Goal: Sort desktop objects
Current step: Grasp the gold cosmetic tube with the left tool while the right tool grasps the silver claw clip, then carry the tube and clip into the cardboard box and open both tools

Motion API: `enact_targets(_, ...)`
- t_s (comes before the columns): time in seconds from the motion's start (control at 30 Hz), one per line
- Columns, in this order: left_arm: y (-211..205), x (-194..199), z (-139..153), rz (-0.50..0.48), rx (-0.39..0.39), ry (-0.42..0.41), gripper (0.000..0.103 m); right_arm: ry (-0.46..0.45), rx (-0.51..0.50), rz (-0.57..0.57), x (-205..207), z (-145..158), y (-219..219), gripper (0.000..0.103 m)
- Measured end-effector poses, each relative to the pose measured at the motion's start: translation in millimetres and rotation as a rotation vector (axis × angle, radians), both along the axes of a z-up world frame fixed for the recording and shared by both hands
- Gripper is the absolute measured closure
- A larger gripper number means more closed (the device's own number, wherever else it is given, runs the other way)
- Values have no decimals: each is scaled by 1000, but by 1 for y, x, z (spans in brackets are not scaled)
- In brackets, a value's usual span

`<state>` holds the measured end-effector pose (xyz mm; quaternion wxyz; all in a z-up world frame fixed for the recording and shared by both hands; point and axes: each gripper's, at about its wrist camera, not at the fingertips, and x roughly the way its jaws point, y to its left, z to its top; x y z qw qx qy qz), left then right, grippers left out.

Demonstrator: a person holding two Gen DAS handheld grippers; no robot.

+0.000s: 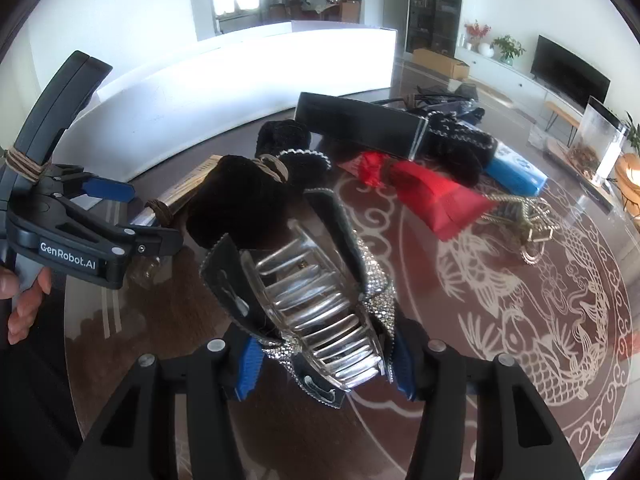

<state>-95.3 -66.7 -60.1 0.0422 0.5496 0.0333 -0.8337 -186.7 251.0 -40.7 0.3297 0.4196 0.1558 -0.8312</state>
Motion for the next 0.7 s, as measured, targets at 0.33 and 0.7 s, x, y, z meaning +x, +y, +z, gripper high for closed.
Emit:
enact_targets(0.33,40,2,4,-276,1,35,70,-43,39,-64,52,7,73,48)
enact_targets(0.7,57,5,-4,-297,-19,21,41,-24,75,-38,48,3,63,27)
